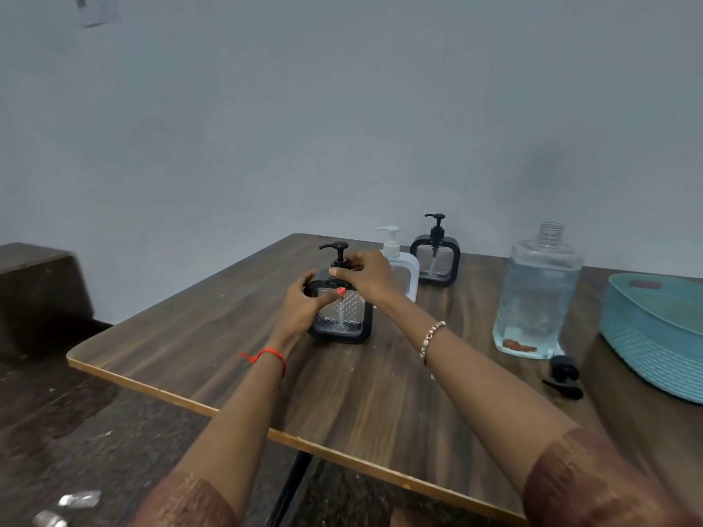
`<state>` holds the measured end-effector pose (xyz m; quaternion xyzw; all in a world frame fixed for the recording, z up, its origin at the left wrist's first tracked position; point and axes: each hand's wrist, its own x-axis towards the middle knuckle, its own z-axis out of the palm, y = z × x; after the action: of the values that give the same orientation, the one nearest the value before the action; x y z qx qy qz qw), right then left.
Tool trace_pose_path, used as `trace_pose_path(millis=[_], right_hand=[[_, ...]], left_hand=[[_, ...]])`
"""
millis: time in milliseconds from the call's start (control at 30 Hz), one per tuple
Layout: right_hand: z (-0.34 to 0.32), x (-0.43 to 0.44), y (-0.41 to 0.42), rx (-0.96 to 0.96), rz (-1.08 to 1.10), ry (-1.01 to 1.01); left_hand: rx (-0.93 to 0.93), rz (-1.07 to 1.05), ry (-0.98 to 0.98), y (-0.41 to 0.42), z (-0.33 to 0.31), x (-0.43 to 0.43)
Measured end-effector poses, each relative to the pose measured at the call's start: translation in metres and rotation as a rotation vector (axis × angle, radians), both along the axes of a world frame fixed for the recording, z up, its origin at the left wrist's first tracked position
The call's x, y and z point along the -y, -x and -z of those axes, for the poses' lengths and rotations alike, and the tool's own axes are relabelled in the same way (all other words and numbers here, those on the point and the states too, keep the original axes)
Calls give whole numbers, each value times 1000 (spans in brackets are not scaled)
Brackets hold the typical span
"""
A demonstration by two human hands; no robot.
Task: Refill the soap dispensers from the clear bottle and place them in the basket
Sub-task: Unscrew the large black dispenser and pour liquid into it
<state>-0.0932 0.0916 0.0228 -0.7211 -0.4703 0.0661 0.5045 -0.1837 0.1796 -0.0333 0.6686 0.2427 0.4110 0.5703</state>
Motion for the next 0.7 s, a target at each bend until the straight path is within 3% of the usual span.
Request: trace_pose_path(millis=[700], right_hand=[[-26, 138, -69, 92, 146, -29]], left_hand=[[44, 392, -121, -79, -29, 102]])
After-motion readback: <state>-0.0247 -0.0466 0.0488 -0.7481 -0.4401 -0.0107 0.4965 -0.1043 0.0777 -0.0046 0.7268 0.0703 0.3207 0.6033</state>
